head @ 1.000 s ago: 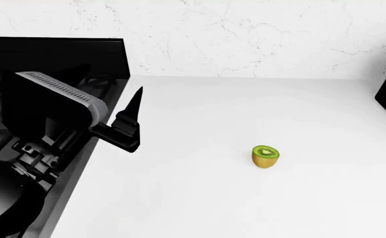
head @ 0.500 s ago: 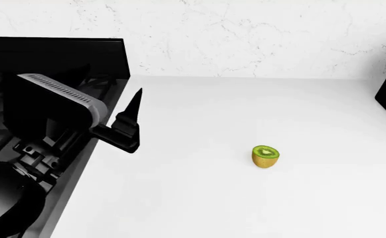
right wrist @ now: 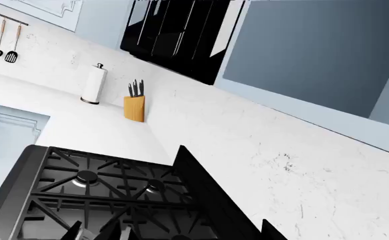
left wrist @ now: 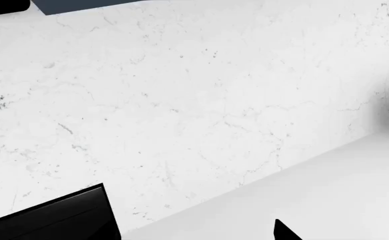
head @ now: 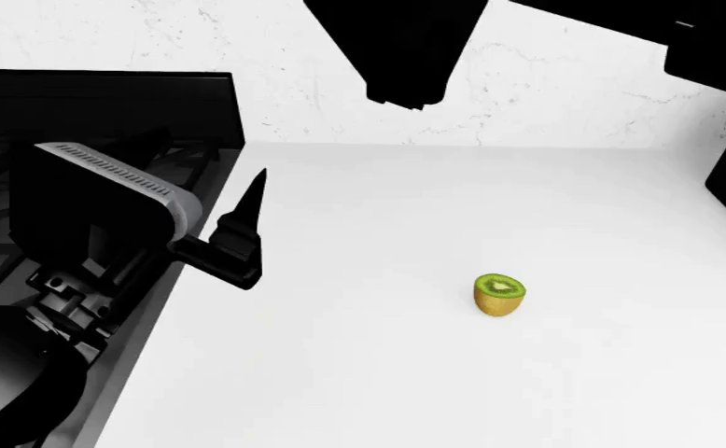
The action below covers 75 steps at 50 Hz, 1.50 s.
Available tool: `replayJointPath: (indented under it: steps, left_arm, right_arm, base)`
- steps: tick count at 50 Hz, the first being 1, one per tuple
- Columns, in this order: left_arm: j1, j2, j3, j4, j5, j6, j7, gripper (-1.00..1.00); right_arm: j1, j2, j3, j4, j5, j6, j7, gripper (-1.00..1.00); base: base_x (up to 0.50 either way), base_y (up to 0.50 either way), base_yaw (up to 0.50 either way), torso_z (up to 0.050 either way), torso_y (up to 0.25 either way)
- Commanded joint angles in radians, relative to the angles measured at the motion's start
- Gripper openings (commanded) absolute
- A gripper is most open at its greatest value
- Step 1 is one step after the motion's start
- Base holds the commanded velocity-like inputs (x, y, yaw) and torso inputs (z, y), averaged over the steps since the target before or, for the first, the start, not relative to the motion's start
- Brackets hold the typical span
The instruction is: Pick the tomato, kiwi from the counter and place them in the cabinet. Then close the cabinet.
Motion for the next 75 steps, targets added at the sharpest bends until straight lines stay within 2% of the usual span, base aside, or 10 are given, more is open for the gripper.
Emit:
replayJointPath:
  steps: [1, 13, 22, 38, 54, 75]
  left_arm:
    - [0.006, -0.003, 0.003, -0.003, 0.003, 0.009, 0.000, 1.00]
    - [0.015, -0.005, 0.014, -0.010, 0.013, 0.025, 0.003, 1.00]
    - [0.017, -0.007, 0.013, -0.009, 0.010, 0.027, -0.001, 1.00]
    - [0.032, -0.013, 0.018, -0.015, 0.017, 0.040, -0.001, 1.00]
    - [0.022, -0.017, 0.018, -0.011, 0.005, 0.033, -0.008, 1.00]
    - [0.034, -0.019, 0.024, -0.014, 0.011, 0.051, -0.012, 1.00]
  right_arm:
    - [-0.026, 0.050, -0.038, -0.008, 0.036, 0.079, 0.079, 1.00]
    - [-0.030, 0.105, -0.077, 0.012, 0.072, 0.168, 0.175, 1.00]
    - [-0.048, 0.135, -0.086, 0.050, 0.198, 0.224, 0.298, 1.00]
    - [-0.140, 0.182, -0.031, 0.199, 0.488, 0.132, 0.604, 1.00]
    - [-0.100, 0.266, -0.104, 0.135, 0.629, 0.290, 0.681, 1.00]
    - [-0.118, 0.330, -0.107, 0.016, 0.669, 0.324, 0.687, 1.00]
  base:
    - [0.00, 0.00, 0.00, 0.000, 0.000]
    - [0.00, 0.00, 0.00, 0.000, 0.000]
    - [0.00, 0.00, 0.00, 0.000, 0.000]
    - [0.00, 0.00, 0.00, 0.000, 0.000]
    - [0.00, 0.00, 0.00, 0.000, 0.000]
    - [0.00, 0.00, 0.00, 0.000, 0.000]
